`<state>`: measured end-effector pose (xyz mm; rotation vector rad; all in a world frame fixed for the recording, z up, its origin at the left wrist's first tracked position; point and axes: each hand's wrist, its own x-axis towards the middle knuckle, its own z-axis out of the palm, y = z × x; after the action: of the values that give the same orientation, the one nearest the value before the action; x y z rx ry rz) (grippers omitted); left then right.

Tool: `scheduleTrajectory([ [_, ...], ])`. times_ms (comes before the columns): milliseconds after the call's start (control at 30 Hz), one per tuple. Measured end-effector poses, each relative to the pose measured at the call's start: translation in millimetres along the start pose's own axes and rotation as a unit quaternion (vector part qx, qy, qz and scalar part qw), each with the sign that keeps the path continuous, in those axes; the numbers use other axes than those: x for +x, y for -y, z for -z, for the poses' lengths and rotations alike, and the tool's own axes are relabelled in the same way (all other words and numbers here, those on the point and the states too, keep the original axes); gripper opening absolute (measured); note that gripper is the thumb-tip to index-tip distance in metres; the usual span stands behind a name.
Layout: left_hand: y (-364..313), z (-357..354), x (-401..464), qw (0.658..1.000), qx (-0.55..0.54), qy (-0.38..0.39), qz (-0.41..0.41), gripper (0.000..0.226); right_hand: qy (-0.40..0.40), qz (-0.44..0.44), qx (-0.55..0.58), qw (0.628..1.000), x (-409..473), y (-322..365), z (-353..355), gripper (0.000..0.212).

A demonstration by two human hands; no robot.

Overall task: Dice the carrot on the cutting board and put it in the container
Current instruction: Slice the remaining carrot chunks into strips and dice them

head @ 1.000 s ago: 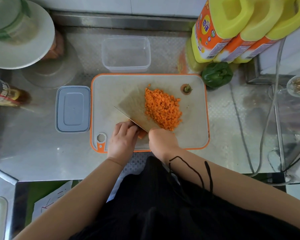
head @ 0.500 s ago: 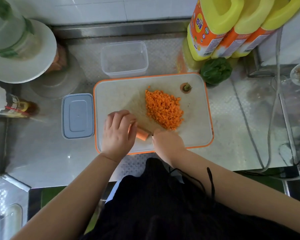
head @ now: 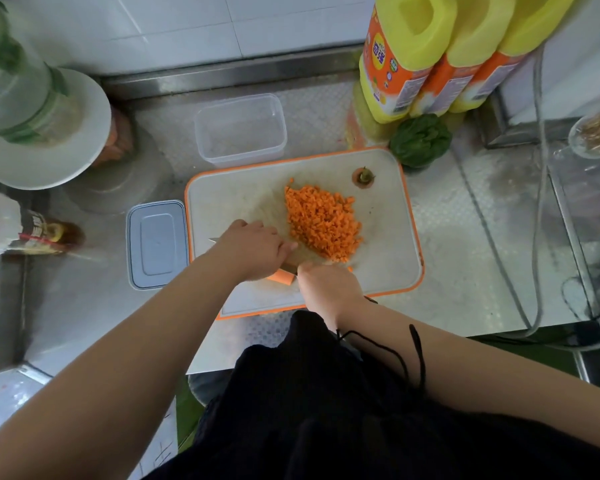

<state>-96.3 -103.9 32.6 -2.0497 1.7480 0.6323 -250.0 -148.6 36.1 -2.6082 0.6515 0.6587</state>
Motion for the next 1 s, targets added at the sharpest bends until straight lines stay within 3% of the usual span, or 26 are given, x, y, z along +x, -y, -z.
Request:
scheduleTrajectory([
  [167,-1.7,7.9,0.3,0.999,0.042,0.027,0.006,0.065,-0.004,-0.024,0.03,0.999,-1.1,0.4,-0.4,0.017],
  [200,-1.0,8.8,-1.8,0.999,0.027,-0.022,0.004,0.065,-0.008,-0.028,0.04,0.999,-2.0,-0.3,0.2,0.015],
  [267,1.0,7.7,-11.2,0.97,-0.056,-0.236,0.001,0.054,-0.018,-0.03,0.062,0.997,-4.4,-2.6,1.4,0.014],
  [333,-1.2,-4.2,-28.0,0.862,-0.135,-0.489,-0.009,0.024,-0.026,-0.035,0.089,0.995,-7.0,-6.2,2.0,0.018],
  [367,-4.9,-14.5,-37.2,0.816,-0.168,-0.553,-0.01,0.013,-0.029,-0.038,0.098,0.994,-8.0,-8.4,1.8,0.023],
  [400,-10.0,-27.5,-45.4,0.794,-0.193,-0.576,-0.009,0.008,-0.031,-0.04,0.106,0.993,-9.1,-10.6,1.9,0.027],
  [433,-15.5,-42.4,-50.7,0.793,-0.212,-0.572,-0.003,0.009,-0.028,-0.044,0.114,0.992,-9.4,-12.6,2.0,0.029],
  [567,-31.3,-96.0,-47.2,0.863,-0.226,-0.445,0.07,0.018,-0.005,-0.044,0.114,0.993,-9.0,-15.4,-0.2,0.027],
  [633,-33.9,-106.2,-39.0,0.878,-0.235,-0.404,0.102,0.022,0.002,-0.042,0.095,0.995,-8.3,-13.5,-3.1,0.021],
  [1000,-38.8,-111.5,-33.1,0.859,-0.225,-0.443,0.125,0.019,0.044,-0.042,0.045,0.997,-4.7,-9.2,0.5,0.008],
])
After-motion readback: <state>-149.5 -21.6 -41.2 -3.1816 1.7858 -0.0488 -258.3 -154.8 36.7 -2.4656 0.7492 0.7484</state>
